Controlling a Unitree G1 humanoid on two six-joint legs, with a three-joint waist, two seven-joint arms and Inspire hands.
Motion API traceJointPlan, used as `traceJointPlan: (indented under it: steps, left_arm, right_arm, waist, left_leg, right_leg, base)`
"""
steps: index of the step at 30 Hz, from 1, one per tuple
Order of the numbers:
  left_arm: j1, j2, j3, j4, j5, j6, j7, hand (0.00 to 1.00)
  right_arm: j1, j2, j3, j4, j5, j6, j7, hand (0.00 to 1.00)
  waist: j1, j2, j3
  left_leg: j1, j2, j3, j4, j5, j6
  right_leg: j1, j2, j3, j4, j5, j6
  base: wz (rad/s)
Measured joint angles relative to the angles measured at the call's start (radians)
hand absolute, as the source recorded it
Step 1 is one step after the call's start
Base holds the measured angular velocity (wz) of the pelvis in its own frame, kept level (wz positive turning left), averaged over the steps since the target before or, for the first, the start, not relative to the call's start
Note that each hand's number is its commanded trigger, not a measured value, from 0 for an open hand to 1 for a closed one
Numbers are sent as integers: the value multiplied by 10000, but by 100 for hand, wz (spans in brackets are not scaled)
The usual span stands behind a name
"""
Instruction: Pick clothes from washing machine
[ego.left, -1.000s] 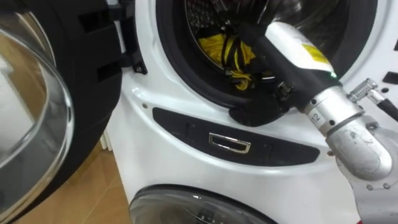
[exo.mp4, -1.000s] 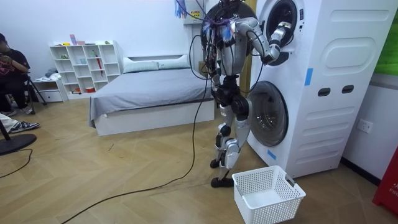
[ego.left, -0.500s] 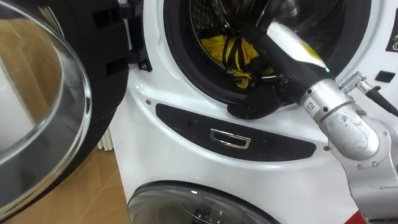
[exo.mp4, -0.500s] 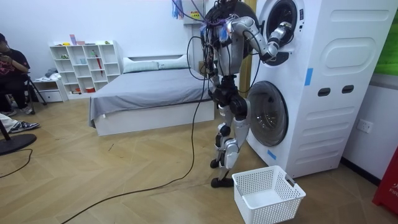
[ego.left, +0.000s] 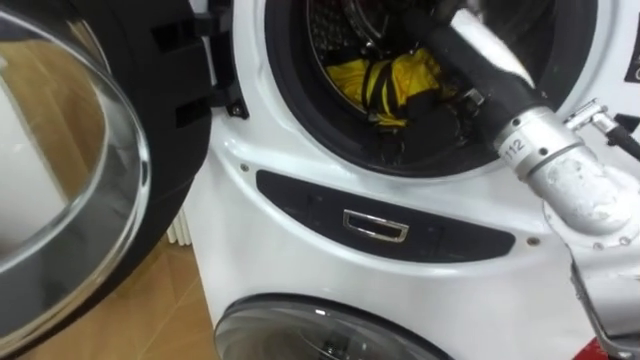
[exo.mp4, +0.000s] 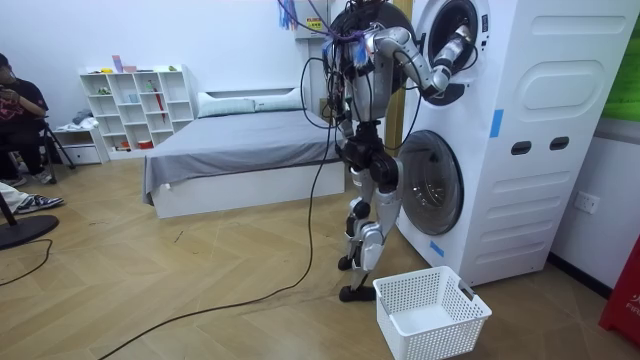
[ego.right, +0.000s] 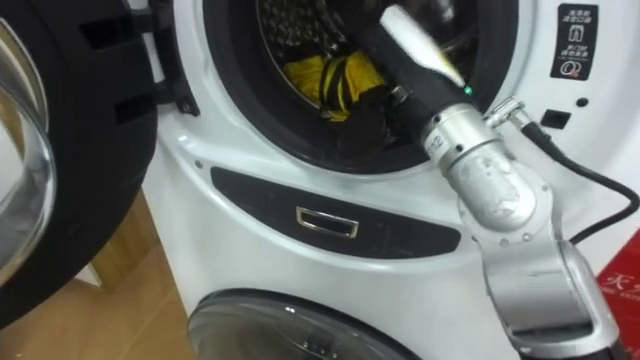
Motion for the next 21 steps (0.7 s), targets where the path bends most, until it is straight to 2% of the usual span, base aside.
traceJointPlan:
  steps: [6, 9, 14, 17, 21]
  left_arm:
    - [0, -15, 84, -144, -142, 132, 33, 0]
    - [4, -31, 100, -193, -134, 139, 17, 0]
    - [25, -128, 119, -192, -125, 159, -19, 0]
    - [17, -164, 117, -190, -155, 153, -11, 0]
    - [-5, -181, 142, -170, -170, 202, -3, 0]
  right_arm:
    - [0, -3, -158, 295, 778, 21, -759, 0]
    - [0, -3, -363, 297, 767, 20, -881, 0]
    - [-2, -5, -452, 299, 611, 17, -1014, 0]
    - [-16, -4, -444, 429, 158, -20, -1012, 0]
    - [-123, -1, -280, 818, -1378, -60, -805, 0]
  waist:
    - [-136, -31, 13]
    - [-143, 23, 57]
    - [-238, 50, 61]
    - [-236, 62, 60]
    - [-183, 69, 59]
  left_leg:
    - [10, -109, -251, 17, -2, 59]
    - [-151, -122, -320, 194, -19, 87]
    - [-385, -150, -396, 376, -46, 134]
    - [-399, -160, -381, 405, -68, 169]
    - [-419, -184, -384, 451, -83, 209]
  right_leg:
    - [128, -31, -98, 9, 37, 63]
    - [72, -15, -130, 8, 45, 76]
    - [-42, 3, -151, 39, 62, 106]
    - [-49, -2, -137, 38, 86, 146]
    - [-54, -26, -118, 68, 89, 152]
  base:
    - [12]
    - [10]
    - [6]
    - [0]
    - [0]
